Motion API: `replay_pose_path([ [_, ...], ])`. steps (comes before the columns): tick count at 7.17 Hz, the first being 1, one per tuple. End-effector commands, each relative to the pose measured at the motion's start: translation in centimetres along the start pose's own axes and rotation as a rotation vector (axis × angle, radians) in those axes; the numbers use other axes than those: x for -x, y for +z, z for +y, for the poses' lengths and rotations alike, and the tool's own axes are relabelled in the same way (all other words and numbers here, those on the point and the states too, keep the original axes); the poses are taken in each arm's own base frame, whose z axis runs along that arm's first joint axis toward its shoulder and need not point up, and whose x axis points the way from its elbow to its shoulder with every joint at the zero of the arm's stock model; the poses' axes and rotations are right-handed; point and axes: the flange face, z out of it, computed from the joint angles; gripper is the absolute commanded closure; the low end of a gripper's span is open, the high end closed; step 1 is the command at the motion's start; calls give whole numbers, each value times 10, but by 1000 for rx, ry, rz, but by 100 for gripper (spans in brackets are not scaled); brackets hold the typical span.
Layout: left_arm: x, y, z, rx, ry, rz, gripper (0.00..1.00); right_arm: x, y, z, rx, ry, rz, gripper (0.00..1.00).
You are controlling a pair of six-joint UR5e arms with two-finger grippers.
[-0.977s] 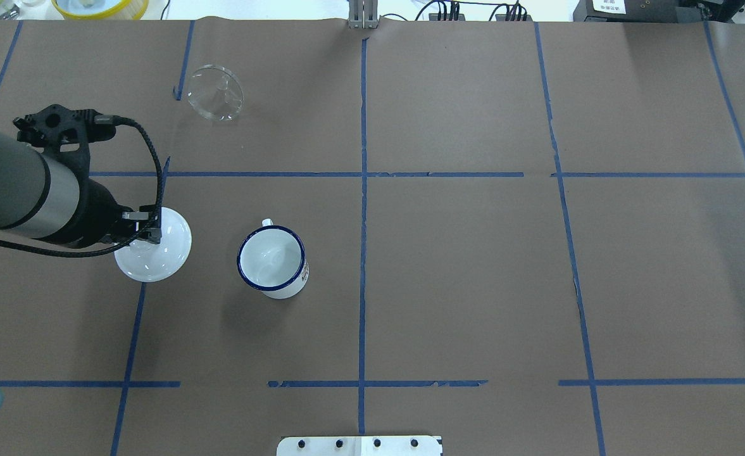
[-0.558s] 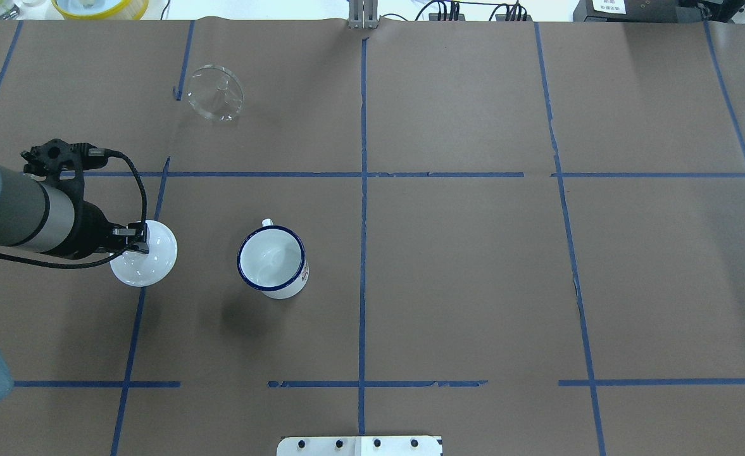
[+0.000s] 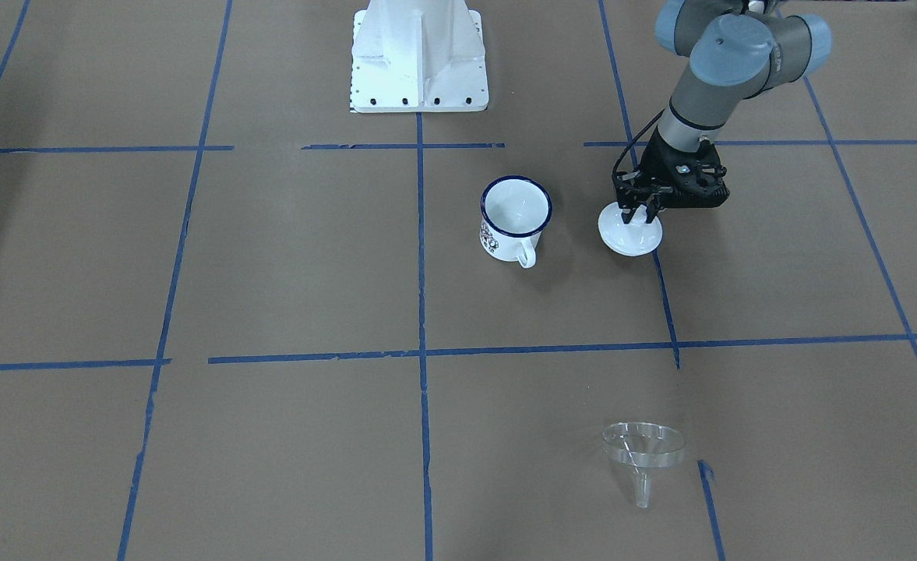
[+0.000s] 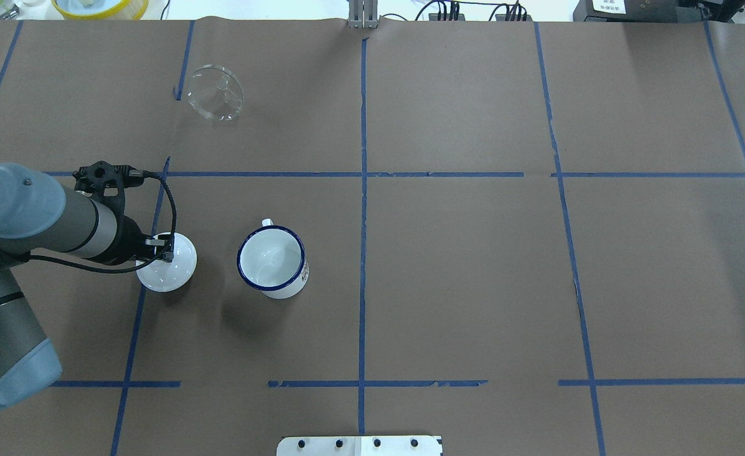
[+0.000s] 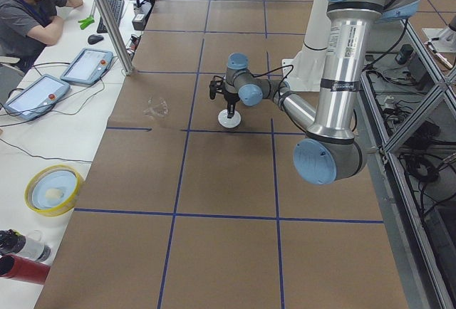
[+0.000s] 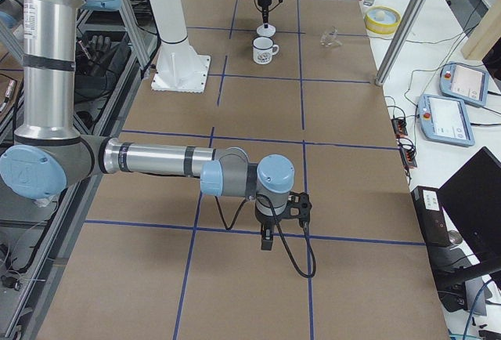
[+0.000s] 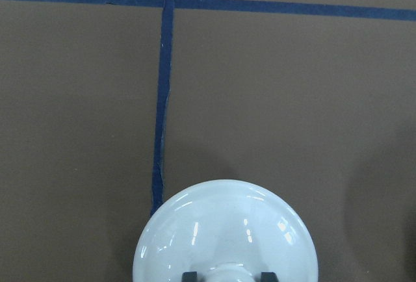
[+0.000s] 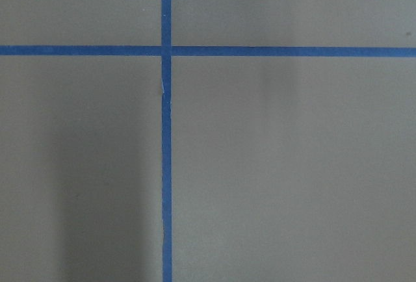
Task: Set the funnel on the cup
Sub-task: 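Carry the lid beside the mug and set it down on the table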
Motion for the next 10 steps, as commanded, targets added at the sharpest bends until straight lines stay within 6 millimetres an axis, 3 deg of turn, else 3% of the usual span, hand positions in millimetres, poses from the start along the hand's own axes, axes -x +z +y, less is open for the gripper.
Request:
replay_pose_path([
  [1, -6, 9, 3, 12, 10, -1, 100, 0, 0, 0, 0, 0, 0, 0],
  [2, -7, 8, 3, 13, 10, 1, 100, 0, 0, 0, 0, 0, 0, 0],
  [5, -7, 10, 3, 14, 9, -2, 32, 0, 0, 0, 0, 0, 0, 0],
  [6, -7, 10, 2, 14, 8, -2, 0, 0, 0, 0, 0, 0, 0, 0],
  [8, -16, -7, 2, -7, 14, 29, 0, 0, 0, 0, 0, 0, 0, 0],
  [10, -30, -61, -62, -138, -244, 105, 0, 0, 0, 0, 0, 0, 0, 0],
])
